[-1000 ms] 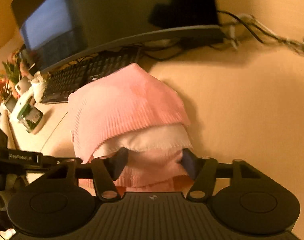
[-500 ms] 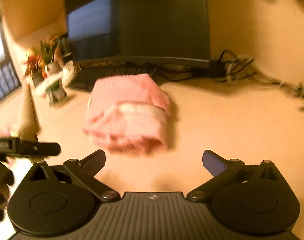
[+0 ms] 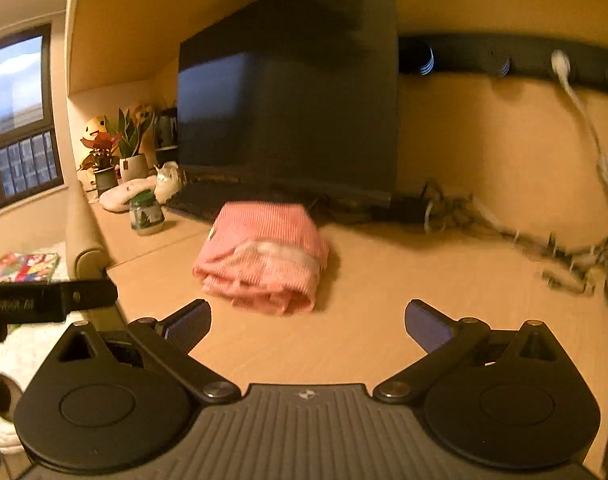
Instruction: Fold clothes
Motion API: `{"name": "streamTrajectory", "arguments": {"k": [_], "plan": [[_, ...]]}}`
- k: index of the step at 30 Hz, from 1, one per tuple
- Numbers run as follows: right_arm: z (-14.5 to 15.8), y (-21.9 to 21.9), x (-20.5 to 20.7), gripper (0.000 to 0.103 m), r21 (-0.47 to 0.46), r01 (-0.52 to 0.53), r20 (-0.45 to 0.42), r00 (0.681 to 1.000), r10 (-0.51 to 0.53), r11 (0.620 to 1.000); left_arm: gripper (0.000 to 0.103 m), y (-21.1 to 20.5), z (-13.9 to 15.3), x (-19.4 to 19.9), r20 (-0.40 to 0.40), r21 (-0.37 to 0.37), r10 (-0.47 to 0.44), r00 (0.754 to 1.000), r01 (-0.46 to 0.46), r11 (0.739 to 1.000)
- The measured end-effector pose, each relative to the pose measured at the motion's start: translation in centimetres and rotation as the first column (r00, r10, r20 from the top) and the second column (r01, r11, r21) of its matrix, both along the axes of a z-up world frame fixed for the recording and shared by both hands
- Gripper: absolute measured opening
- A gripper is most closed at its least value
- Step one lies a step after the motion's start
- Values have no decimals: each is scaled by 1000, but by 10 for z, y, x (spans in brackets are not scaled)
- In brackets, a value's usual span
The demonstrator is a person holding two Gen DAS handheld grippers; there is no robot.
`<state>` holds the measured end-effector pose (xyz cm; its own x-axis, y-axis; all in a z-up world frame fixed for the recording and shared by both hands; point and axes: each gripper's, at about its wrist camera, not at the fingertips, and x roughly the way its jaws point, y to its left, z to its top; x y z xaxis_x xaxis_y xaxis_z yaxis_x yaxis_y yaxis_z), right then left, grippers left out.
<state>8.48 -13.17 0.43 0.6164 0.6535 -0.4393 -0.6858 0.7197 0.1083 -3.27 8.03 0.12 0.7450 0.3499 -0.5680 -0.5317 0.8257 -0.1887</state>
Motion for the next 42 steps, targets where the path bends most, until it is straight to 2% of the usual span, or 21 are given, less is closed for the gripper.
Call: {"name": "streamTrajectory", "arguments": {"k": [3, 5, 9, 13, 16, 21, 30, 42], "plan": [[2, -8, 4, 103, 47, -25, -60, 998, 28, 999, 103, -29, 11, -14, 6, 64, 52, 999, -52, 997], [6, -12, 3, 103, 76, -41, -45, 998, 44, 996, 103, -42, 16, -21, 11, 91, 68, 998, -69, 993], [10, -6, -9, 103, 19, -62, 39, 997, 61, 998, 103, -53, 20, -25, 23, 99, 47, 999, -49, 994], [17, -7, -18, 103, -12, -44, 94, 995, 45, 999, 103, -65, 27, -29, 43, 155, 53, 998, -59, 986], [19, -11, -15, 103, 0, -41, 81, 996, 41, 999, 103, -68, 33, -26, 68, 187, 56, 996, -68, 980], [14, -16, -10, 103, -6, -38, 40, 998, 38, 999, 103, -66, 34, -15, 48, 177, 45, 998, -53, 983], [13, -21, -8, 103, -12, -29, 30, 999, 30, 999, 103, -68, 24, -5, 1, 135, 19, 1000, -19, 991], [8, -21, -1, 103, -31, -24, 21, 999, 25, 999, 103, -73, 24, -7, 10, 136, -1, 1000, -1, 991]]}}
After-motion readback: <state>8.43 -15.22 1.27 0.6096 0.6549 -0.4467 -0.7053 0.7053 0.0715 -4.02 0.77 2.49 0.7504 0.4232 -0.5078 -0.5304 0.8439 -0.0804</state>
